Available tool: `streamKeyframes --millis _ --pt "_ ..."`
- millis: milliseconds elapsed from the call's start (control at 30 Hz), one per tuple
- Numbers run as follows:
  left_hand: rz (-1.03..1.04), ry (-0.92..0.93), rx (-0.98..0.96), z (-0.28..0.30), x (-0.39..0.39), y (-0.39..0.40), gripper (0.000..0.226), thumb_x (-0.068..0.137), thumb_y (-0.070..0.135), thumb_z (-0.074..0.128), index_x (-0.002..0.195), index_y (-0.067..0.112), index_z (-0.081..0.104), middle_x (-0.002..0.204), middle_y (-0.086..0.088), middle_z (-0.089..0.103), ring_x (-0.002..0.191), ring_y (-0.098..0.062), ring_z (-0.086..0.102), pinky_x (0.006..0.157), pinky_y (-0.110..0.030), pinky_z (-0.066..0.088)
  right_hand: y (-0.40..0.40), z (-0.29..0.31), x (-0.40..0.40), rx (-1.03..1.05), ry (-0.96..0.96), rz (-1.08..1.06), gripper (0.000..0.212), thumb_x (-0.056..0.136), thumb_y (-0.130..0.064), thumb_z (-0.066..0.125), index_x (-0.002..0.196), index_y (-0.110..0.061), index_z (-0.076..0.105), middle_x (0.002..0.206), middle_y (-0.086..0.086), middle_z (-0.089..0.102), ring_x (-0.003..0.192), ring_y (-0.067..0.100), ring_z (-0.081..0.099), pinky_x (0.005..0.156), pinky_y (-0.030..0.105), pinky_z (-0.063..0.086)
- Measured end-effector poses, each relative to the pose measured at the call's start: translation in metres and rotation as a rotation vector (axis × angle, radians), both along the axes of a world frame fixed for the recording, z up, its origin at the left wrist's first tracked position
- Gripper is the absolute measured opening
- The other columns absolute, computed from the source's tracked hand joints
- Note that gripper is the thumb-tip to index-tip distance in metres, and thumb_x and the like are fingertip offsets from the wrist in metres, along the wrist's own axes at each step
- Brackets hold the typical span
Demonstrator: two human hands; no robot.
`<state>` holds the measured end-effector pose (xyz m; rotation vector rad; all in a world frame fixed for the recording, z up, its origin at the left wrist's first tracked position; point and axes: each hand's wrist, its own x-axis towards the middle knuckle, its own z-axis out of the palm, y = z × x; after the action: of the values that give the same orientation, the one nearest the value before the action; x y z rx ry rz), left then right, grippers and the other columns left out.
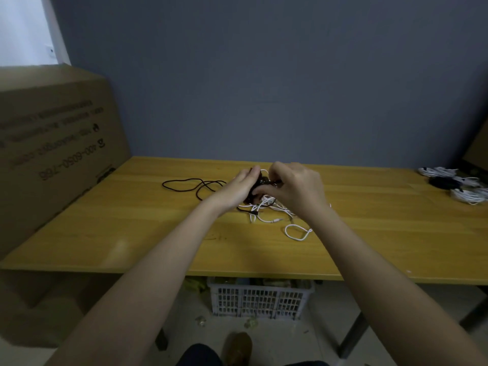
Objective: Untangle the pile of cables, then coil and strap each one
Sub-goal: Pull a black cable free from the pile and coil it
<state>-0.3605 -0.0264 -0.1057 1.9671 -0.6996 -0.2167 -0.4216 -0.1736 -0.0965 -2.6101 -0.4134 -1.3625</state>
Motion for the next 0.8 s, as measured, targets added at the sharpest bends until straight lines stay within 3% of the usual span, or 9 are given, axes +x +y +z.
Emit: streamKeyframes --millis 100,167,233,300,367,467,567,667,800 --pt "-0.162 0.05 -0.08 0.001 -0.016 0.005 0.05 0.102 0.047 0.018 0.081 0.016 0.051 0.065 0.004 0.052 0.053 -0.004 0.049 0.055 -0.016 0.04 -0.006 0.008 0.008 0.147 0.169 0.171 0.032 0.066 -0.037 0.084 0.072 -0.012 0.064 0.066 -0.007 0.06 0.065 0.018 0.056 0.065 0.032 0.04" --pt "-0.198 0.078 -0.123 0.002 -0.02 0.012 0.037 0.103 0.044 0.026 0.09 0.021 0.052 0.064 0.004 0.047 0.051 -0.007 0.044 0.053 -0.017 0.038 -0.008 0.011 0.011 0.278 0.287 0.28 0.019 0.069 -0.029 0.082 0.073 -0.016 0.069 0.072 -0.01 0.063 0.074 0.015 0.055 0.072 0.033 0.043" --pt "-0.249 0.082 -0.164 0.0 -0.022 0.025 0.033 0.101 0.043 0.031 0.092 0.016 0.048 0.061 0.007 0.044 0.05 -0.008 0.04 0.054 -0.02 0.035 -0.013 0.011 0.013 0.435 0.371 0.353 0.008 0.073 -0.025 0.079 0.076 -0.023 0.073 0.075 -0.014 0.067 0.08 0.01 0.057 0.075 0.022 0.043" --pt "-0.307 0.107 -0.234 -0.003 -0.022 0.038 0.036 0.099 0.047 0.034 0.09 0.014 0.046 0.057 0.009 0.043 0.047 -0.008 0.037 0.053 -0.019 0.034 -0.022 0.005 0.014 0.657 0.432 0.433 0.007 0.079 -0.019 0.075 0.081 -0.025 0.073 0.074 -0.018 0.07 0.077 -0.002 0.061 0.069 0.01 0.045" --pt "-0.337 0.128 -0.307 -0.003 -0.022 0.046 0.039 0.099 0.048 0.036 0.088 0.013 0.048 0.055 0.01 0.041 0.045 -0.007 0.035 0.05 -0.015 0.034 -0.025 -0.004 0.015 0.817 0.499 0.463 0.009 0.084 -0.017 0.07 0.083 -0.025 0.072 0.074 -0.016 0.071 0.072 -0.004 0.064 0.066 0.01 0.047" --pt "-0.336 0.149 -0.455 0.002 -0.022 0.04 0.042 0.1 0.044 0.033 0.094 0.007 0.053 0.052 0.011 0.04 0.042 -0.006 0.033 0.046 -0.014 0.033 -0.013 -0.024 0.023 0.827 0.549 0.469 0.02 0.095 -0.025 0.056 0.084 -0.026 0.072 0.079 -0.008 0.07 0.076 0.005 0.062 0.072 0.021 0.05" --pt "-0.184 0.061 -0.58 0.014 -0.021 0.028 0.043 0.104 0.04 0.028 0.076 0.015 0.049 0.052 0.01 0.04 0.042 -0.006 0.032 0.048 -0.015 0.033 -0.004 -0.043 0.03 0.822 0.647 0.403 0.036 0.102 -0.034 0.041 0.09 -0.014 0.069 0.075 0.002 0.068 0.074 0.02 0.06 0.073 0.038 0.05" --pt "-0.014 0.027 -0.749 0.028 -0.014 0.025 0.039 0.104 0.039 0.027 0.085 0.013 0.048 0.056 0.011 0.045 0.047 -0.007 0.038 0.054 -0.018 0.036 -0.004 -0.066 0.029 0.706 0.717 0.287 0.033 0.103 -0.038 0.033 0.094 -0.025 0.062 0.07 0.001 0.064 0.07 0.016 0.057 0.069 0.034 0.043" --pt "0.158 -0.093 -0.735 0.043 -0.004 0.015 0.022 0.105 0.032 0.028 0.094 0.017 0.039 0.074 0.007 0.052 0.061 -0.005 0.051 0.068 -0.022 0.044 0.001 -0.082 0.024 0.367 0.761 0.15 0.024 0.103 -0.037 0.032 0.119 -0.028 0.048 0.095 -0.005 0.065 0.083 0.015 0.057 0.062 0.027 0.037"
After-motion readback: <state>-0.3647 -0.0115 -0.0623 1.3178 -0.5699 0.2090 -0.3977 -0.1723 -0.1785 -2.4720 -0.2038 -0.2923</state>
